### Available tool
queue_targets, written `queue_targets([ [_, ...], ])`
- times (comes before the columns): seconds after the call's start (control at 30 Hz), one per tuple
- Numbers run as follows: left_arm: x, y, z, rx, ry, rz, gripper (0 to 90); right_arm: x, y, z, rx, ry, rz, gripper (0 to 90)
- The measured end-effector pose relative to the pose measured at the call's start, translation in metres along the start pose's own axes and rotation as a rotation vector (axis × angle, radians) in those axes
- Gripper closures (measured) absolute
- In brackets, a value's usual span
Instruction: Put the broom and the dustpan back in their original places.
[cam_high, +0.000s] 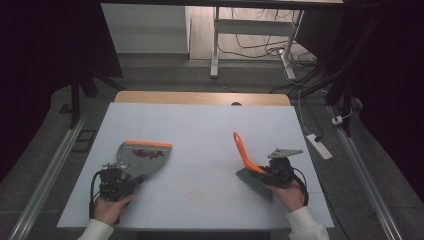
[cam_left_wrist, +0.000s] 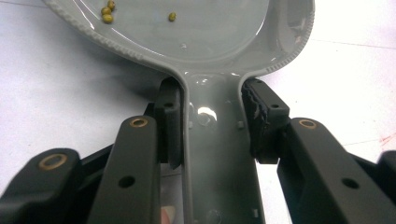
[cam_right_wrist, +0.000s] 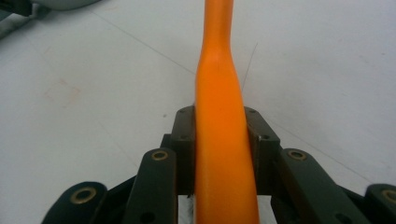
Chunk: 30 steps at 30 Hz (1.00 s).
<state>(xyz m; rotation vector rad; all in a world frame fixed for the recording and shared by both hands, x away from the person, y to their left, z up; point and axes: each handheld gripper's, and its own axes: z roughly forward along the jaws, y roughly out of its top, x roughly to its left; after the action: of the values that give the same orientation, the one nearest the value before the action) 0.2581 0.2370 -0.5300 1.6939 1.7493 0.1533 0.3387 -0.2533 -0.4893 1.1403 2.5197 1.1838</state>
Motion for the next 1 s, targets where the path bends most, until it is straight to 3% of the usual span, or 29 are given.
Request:
queue_targets([
  [0.27,-0.001,-0.001,0.001,0.007,-0.013,0.007,59.8,-0.012,0.000,0.006,0.029,-0.035,-0.016,60.7],
  [0.47,-0.002,-0.002,0.002,0.011,-0.025,0.043,46.0,-0.024,-0.001,0.011,0.054,-0.061,0.003,50.2],
  [0.67,-0.001,-0.002,-0.002,0.007,-0.038,0.043,35.4,-0.033,-0.003,0.016,0.088,-0.082,0.023,44.2],
  [0.73,0.000,-0.002,-0.003,0.009,-0.040,0.047,33.1,-0.034,-0.003,0.017,0.097,-0.112,0.006,43.1],
  [1.0,-0.001,-0.003,-0.010,-0.020,-0.025,0.078,30.1,-0.036,-0.004,0.013,0.069,-0.123,0.011,42.6],
])
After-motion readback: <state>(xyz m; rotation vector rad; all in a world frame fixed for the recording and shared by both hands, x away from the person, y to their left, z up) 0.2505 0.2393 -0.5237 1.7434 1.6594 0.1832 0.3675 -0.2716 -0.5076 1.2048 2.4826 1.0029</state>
